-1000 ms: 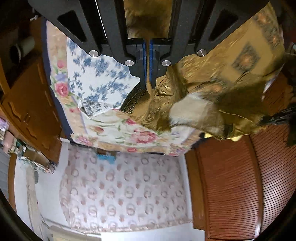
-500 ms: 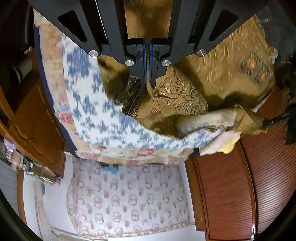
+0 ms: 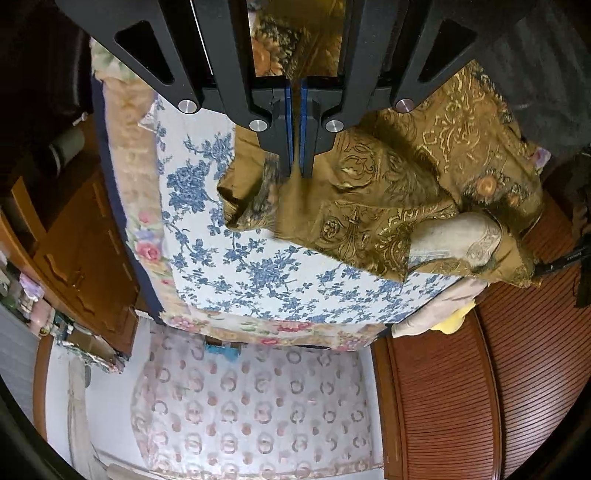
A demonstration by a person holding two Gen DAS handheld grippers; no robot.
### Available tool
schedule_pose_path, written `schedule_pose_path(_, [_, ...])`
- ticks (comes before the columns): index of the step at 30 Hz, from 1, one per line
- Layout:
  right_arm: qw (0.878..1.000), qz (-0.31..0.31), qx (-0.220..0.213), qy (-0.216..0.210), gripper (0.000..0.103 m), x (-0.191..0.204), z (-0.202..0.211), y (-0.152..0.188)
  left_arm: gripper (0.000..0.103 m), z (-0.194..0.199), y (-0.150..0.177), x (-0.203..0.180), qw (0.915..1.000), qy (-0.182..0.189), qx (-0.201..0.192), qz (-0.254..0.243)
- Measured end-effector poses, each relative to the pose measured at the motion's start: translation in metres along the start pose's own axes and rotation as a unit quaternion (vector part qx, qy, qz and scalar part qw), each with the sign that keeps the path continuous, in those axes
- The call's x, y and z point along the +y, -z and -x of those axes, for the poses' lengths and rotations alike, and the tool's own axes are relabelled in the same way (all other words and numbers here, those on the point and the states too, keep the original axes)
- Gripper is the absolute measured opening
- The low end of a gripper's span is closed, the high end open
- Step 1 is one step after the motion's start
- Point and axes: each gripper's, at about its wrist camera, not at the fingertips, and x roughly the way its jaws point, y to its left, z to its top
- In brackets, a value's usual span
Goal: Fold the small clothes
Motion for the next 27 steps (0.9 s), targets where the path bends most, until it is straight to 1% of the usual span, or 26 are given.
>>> schedule_pose_path(1, [1.000,-0.001,0.000,0.001,0.002,-0.002,0.000,-0.001,0.022,0.001,-0.001,0.002,1.0000,-0.002,-0.002,0.001])
schedule_pose_path(2, [1.000,-0.003,0.001,0.002,0.004,-0.005,0.002,-0.001,0.028,0.003,-0.003,0.004,0.9999,-0.006,-0.008,0.004])
schedule_pose_path(3, [1.000,-0.003,0.002,0.006,0.005,-0.005,0.003,-0.002,0.038,0.004,-0.006,0.004,0.9999,-0.009,-0.013,0.007])
schedule_pose_path(4, [1.000,-0.003,-0.001,0.013,0.005,-0.008,0.003,-0.004,0.040,0.005,-0.009,0.006,0.9998,-0.010,-0.015,0.008])
schedule_pose_path(6, [1.000,-0.009,-0.008,0.023,0.006,-0.014,0.007,-0.009,0.041,0.003,-0.016,0.008,0.9998,-0.011,-0.015,0.005])
schedule_pose_path(7, [1.000,-0.011,-0.011,0.026,0.011,-0.015,0.007,-0.011,0.045,0.001,-0.019,0.009,0.9998,-0.014,-0.014,0.003])
schedule_pose_path(8, [0.999,-0.011,-0.014,0.031,0.020,-0.017,0.008,-0.013,0.049,0.000,-0.021,0.009,0.9998,-0.015,-0.014,0.000])
schedule_pose_path(9, [0.999,-0.009,-0.017,0.038,0.026,-0.018,0.008,-0.016,0.060,-0.004,-0.025,0.009,0.9998,-0.016,-0.012,-0.005])
schedule_pose_path(10, [0.999,-0.007,-0.019,0.043,0.037,-0.019,0.008,-0.018,0.067,-0.008,-0.026,0.009,0.9998,-0.017,-0.011,-0.007])
schedule_pose_path(11, [0.999,-0.007,-0.022,0.047,0.044,-0.020,0.007,-0.020,0.069,-0.012,-0.028,0.010,0.9998,-0.017,-0.009,-0.008])
schedule_pose_path(14, [0.998,-0.009,-0.026,0.049,0.051,-0.021,-0.004,-0.025,0.071,-0.030,-0.033,0.010,0.9998,-0.019,0.001,-0.011])
schedule_pose_path(17, [0.998,-0.017,-0.022,0.048,0.051,-0.023,-0.022,-0.027,0.071,-0.050,-0.036,0.009,0.9992,-0.030,0.016,-0.019])
schedule_pose_path(22, [0.999,-0.028,-0.014,0.039,0.051,-0.027,-0.050,-0.030,0.071,-0.081,-0.041,0.011,0.9982,-0.034,0.042,-0.027])
schedule_pose_path(27, [0.999,-0.031,0.006,0.037,0.055,-0.033,-0.068,-0.037,0.071,-0.105,-0.043,0.011,0.9966,-0.031,0.069,-0.034])
